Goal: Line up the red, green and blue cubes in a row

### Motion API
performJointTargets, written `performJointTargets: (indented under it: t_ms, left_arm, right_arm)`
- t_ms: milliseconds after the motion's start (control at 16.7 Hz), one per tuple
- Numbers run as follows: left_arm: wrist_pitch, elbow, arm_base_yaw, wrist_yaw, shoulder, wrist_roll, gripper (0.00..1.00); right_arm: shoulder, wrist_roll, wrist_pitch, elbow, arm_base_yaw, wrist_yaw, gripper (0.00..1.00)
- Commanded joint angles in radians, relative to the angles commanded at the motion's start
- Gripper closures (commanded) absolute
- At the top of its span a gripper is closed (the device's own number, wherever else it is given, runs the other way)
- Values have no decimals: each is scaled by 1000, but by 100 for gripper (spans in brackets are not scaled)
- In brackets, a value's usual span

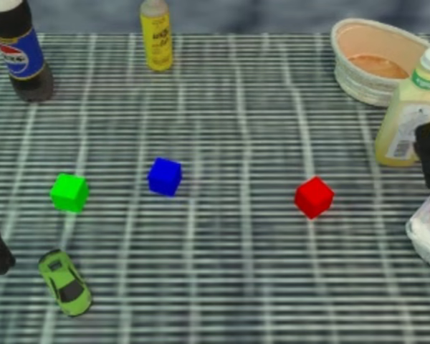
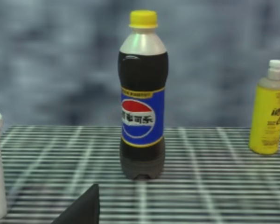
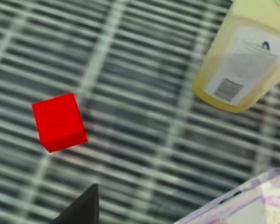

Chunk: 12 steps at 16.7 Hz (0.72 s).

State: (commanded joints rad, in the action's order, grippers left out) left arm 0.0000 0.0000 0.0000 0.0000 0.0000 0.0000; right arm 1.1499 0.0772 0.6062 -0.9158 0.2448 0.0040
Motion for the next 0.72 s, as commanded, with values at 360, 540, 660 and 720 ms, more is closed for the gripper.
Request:
performJointTargets:
  t_ms: [360,540,660,720]
  left_arm:
    - [0,0,0,0,0,0,0]
    - [0,0,0,0,0,0,0]
    - [0,0,0,0,0,0,0]
    - [0,0,0,0,0,0,0]
  right_arm:
    - [576,40,315,-454,127,0,0]
    - [805,55,430,-642,176,0,0]
    - [915,62,486,-739,201,-1,0]
    - [956,65,508,-778,210,-1,0]
